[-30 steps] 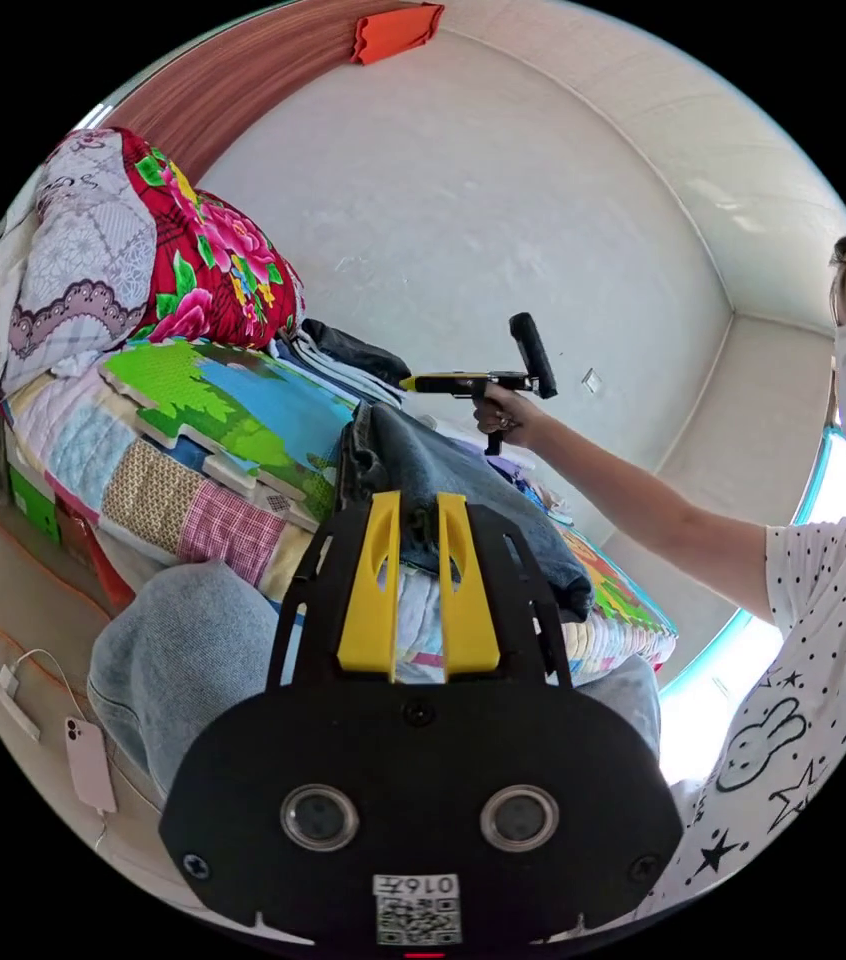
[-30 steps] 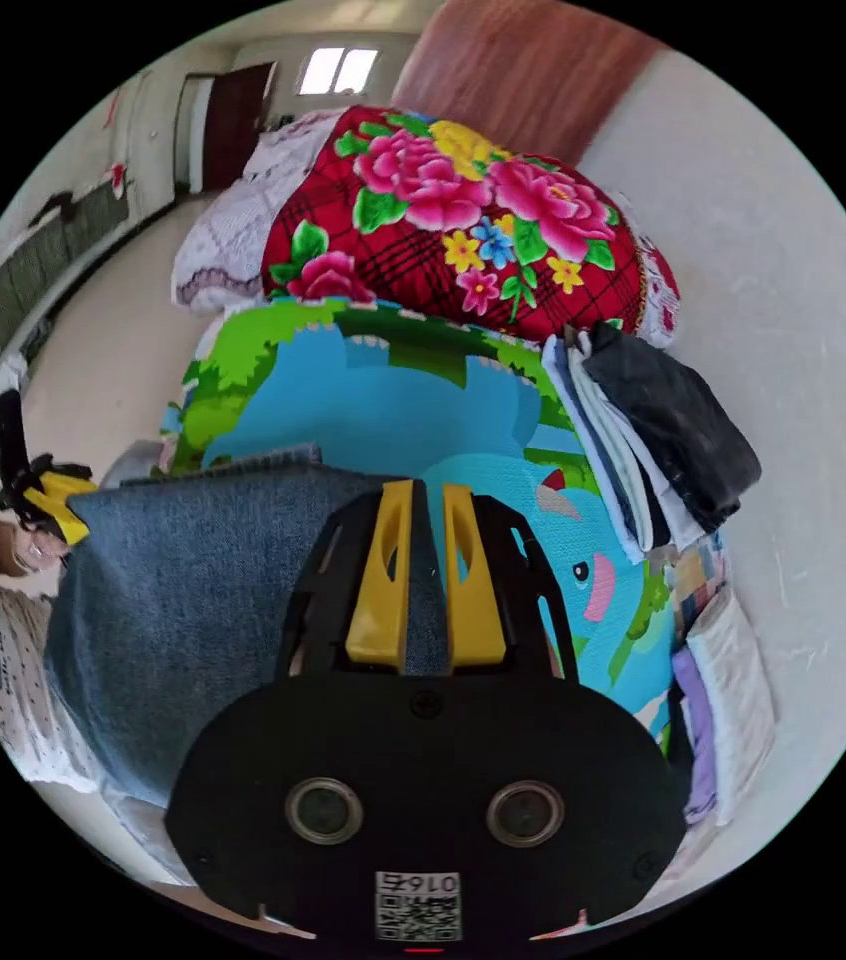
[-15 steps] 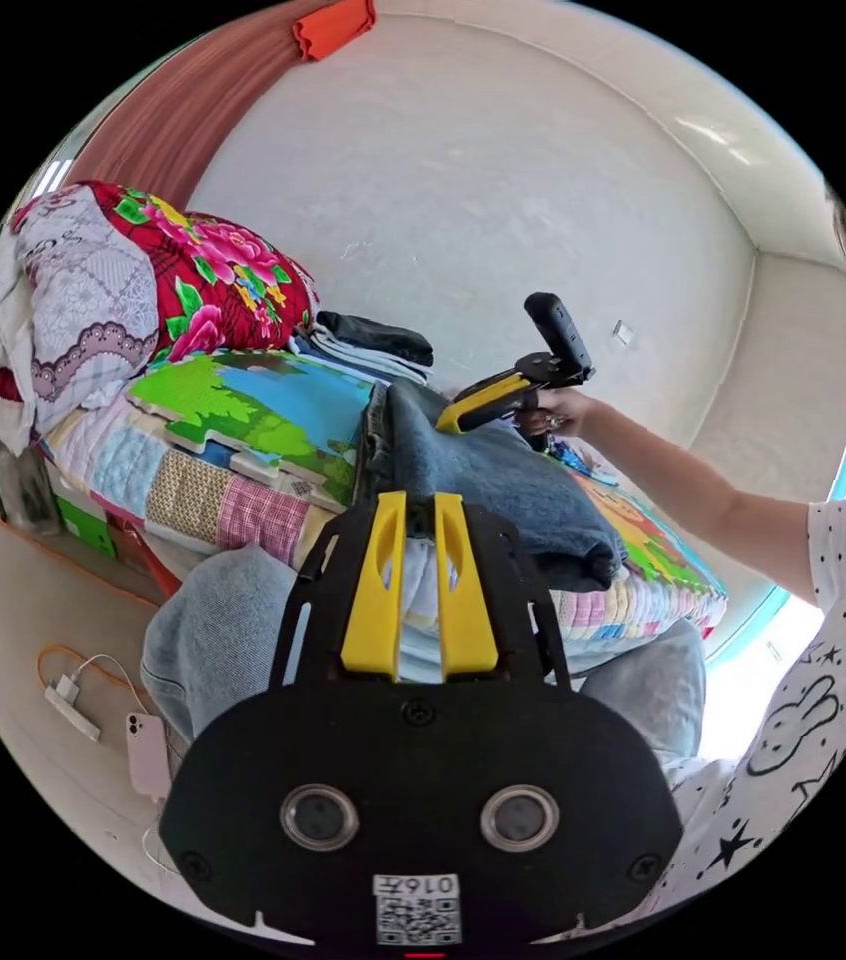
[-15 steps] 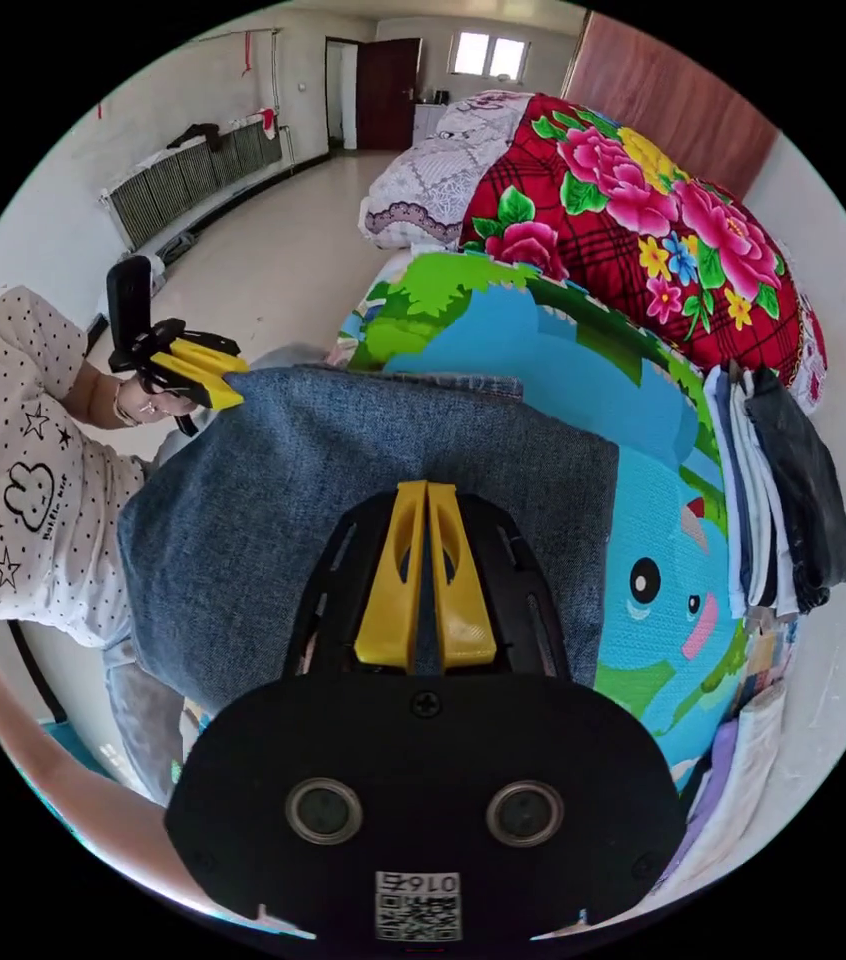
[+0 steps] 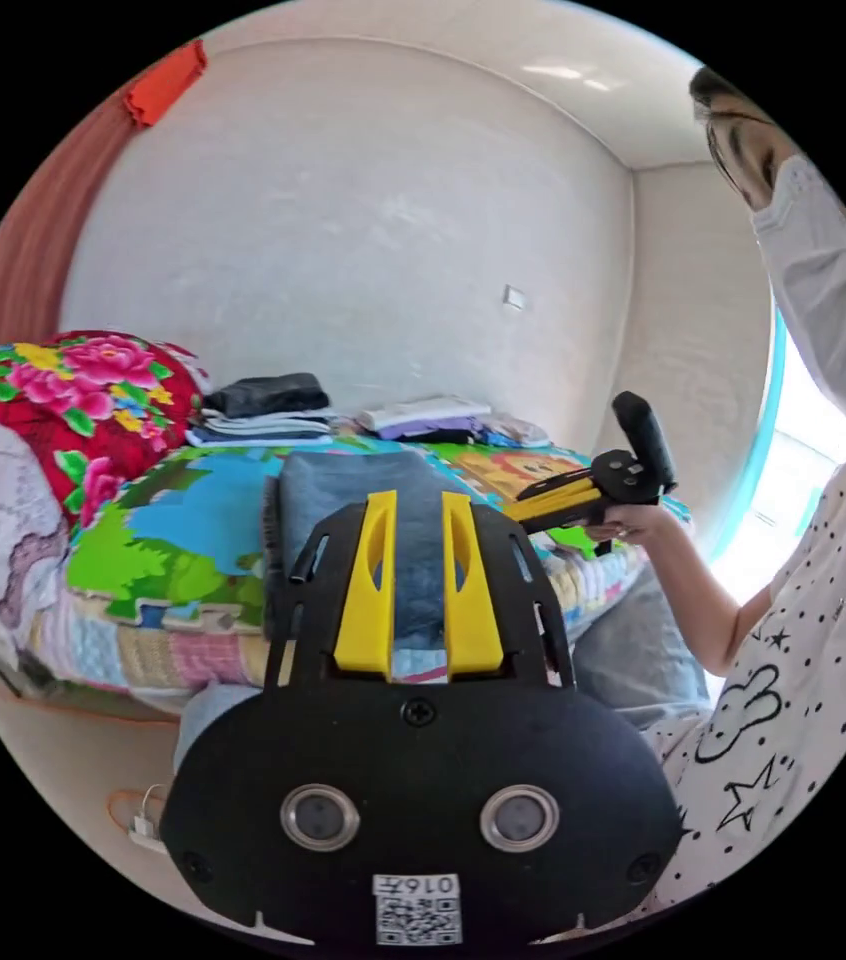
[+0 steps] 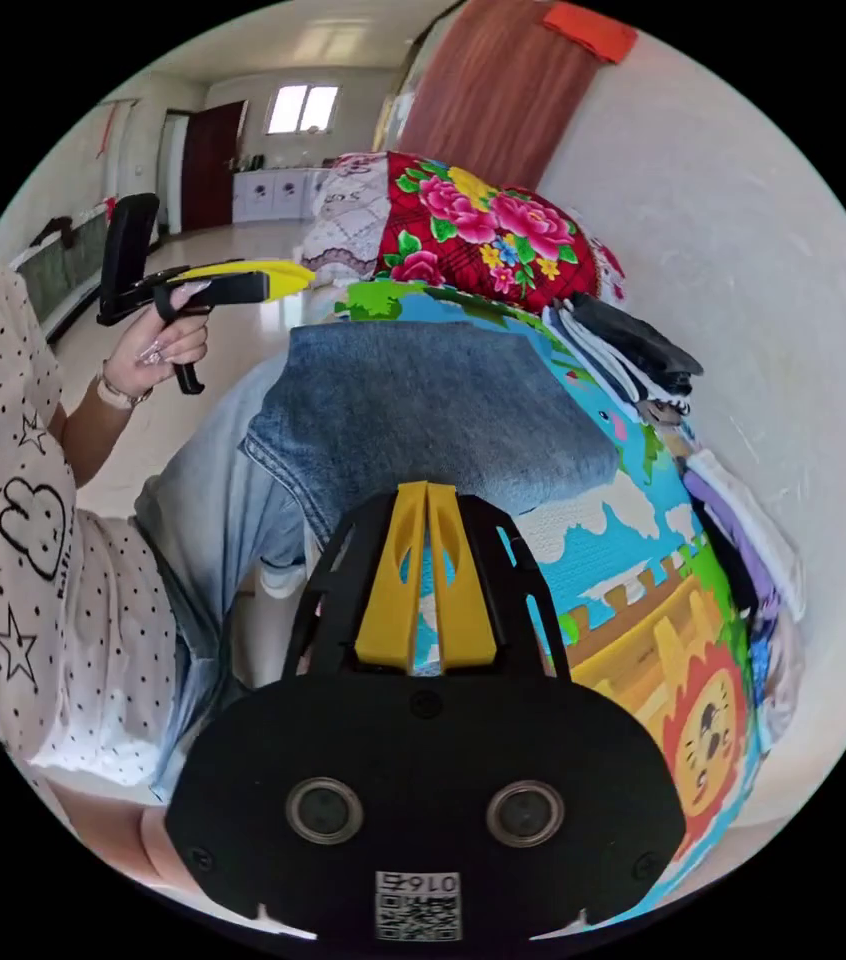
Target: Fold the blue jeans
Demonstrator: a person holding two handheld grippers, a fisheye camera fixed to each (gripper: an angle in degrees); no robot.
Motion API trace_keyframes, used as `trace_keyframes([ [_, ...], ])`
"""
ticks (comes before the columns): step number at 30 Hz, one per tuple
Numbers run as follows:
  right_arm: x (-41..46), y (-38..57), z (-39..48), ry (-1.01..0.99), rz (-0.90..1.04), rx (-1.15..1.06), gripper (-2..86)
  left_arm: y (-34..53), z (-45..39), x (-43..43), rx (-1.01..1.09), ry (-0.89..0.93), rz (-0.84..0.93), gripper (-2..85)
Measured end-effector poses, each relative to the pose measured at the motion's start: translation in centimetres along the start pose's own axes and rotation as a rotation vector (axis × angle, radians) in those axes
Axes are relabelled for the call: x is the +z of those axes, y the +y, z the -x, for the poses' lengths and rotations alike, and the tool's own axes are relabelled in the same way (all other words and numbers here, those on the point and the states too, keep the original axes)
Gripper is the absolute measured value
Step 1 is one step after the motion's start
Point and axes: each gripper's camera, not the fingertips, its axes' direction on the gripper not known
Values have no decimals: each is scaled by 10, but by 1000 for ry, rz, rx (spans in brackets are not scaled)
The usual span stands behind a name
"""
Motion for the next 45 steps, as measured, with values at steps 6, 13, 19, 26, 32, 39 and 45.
trace_keyframes([
  [6, 12, 56, 18, 32, -71, 147, -1, -20, -10, 86, 40, -141, 326, 0],
  [13, -2, 108, 2, -91, -117, 362, 9, -15, 3, 98, 47, -126, 275, -9],
  [19, 3, 167, -15, -277, -202, 588, 134, -26, 23, 90, -5, -60, 210, 1],
  [26, 37, 199, -9, -429, -233, 715, 139, -30, 26, 61, 36, 62, 137, 63],
  [32, 47, 225, -5, -444, -301, 807, 85, -46, 45, 100, -1, 65, 208, 53],
  [39, 37, 242, 9, -348, -410, 971, 68, -119, 52, 153, 123, 157, 379, -3],
  [45, 31, 246, 42, -192, -463, 1111, 65, -170, 40, 196, 277, 177, 443, -8],
])
